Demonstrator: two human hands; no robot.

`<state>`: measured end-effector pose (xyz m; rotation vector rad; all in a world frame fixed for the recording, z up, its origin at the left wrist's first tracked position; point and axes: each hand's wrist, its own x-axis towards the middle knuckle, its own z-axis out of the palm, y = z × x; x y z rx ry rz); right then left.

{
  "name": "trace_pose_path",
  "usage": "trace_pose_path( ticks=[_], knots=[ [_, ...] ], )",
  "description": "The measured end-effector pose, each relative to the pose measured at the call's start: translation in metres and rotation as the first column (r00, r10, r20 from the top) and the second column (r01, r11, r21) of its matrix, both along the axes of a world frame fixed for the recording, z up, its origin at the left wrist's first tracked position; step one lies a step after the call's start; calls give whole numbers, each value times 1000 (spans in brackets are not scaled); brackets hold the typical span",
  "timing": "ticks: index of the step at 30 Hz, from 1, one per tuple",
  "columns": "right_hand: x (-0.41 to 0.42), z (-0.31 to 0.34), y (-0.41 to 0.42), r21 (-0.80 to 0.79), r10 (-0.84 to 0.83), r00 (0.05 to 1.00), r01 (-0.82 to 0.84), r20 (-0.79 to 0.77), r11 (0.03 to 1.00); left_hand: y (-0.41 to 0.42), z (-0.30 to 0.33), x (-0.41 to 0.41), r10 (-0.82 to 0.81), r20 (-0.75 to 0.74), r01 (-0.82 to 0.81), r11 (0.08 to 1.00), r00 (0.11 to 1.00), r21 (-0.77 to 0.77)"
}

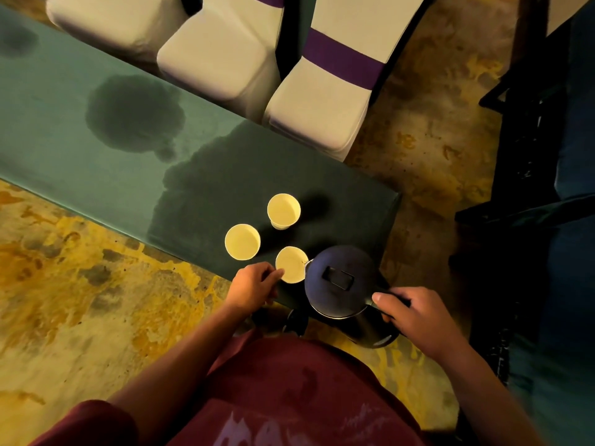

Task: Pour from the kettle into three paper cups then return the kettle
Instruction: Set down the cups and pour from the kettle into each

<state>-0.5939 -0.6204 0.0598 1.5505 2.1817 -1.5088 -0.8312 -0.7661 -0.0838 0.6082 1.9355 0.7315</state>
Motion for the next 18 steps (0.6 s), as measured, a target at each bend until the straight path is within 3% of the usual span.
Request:
trace_pose_path(
  ticks=[18],
  knots=[
    [-22,6,-7,26,50,987,-54,153,998,-5,-5,-6,4,72,-4,1000,997,-2]
  ],
)
